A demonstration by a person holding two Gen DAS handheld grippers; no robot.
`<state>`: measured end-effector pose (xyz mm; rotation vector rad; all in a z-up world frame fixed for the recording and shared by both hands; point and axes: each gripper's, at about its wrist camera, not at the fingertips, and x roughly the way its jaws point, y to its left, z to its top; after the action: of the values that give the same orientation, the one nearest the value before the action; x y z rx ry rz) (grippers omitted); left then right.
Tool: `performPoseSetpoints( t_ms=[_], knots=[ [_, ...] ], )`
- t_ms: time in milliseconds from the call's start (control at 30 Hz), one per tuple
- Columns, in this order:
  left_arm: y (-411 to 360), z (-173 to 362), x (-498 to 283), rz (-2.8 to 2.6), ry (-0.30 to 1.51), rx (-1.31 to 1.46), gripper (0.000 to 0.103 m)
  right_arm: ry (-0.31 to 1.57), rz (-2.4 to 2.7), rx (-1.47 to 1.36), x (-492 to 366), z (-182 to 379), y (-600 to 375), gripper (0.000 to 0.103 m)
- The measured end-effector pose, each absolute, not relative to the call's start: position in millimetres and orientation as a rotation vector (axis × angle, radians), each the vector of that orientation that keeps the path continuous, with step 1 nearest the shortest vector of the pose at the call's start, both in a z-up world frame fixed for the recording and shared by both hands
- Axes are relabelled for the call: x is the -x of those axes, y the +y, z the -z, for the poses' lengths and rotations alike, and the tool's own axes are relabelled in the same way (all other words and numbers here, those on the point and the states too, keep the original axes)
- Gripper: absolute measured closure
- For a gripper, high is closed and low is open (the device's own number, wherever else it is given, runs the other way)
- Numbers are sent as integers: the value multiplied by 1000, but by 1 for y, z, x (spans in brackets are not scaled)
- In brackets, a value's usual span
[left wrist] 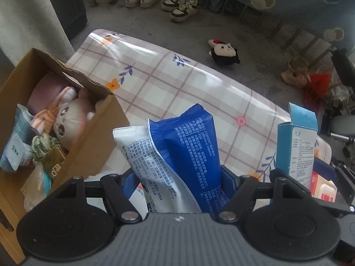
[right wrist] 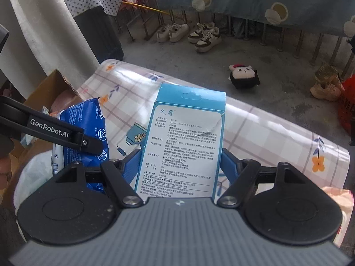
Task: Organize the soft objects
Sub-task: 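Carry the medicine box and blue packet over the cardboard box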
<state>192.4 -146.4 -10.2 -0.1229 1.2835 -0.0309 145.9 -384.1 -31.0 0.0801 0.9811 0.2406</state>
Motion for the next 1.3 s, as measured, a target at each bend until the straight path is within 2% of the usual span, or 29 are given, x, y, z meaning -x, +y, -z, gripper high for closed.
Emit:
performPoseSetpoints(
  t_ms=[333,700,967,1300],
  knots=[
    [-27,-45,-185,-27,1181,256,28,897,-350,-37,-163,-34,-292,29],
    [137,-63,-157,-183,1173,293,28,888,-542,-92,-168,-62,-98,29],
    [247,-37,-138,-325,1221,349,28,1015,-674,-66,-163,-33,30,29],
    [321,-28,-126,-372,1170,403,28,1275,-927,227,-137,33,143,29]
  ],
)
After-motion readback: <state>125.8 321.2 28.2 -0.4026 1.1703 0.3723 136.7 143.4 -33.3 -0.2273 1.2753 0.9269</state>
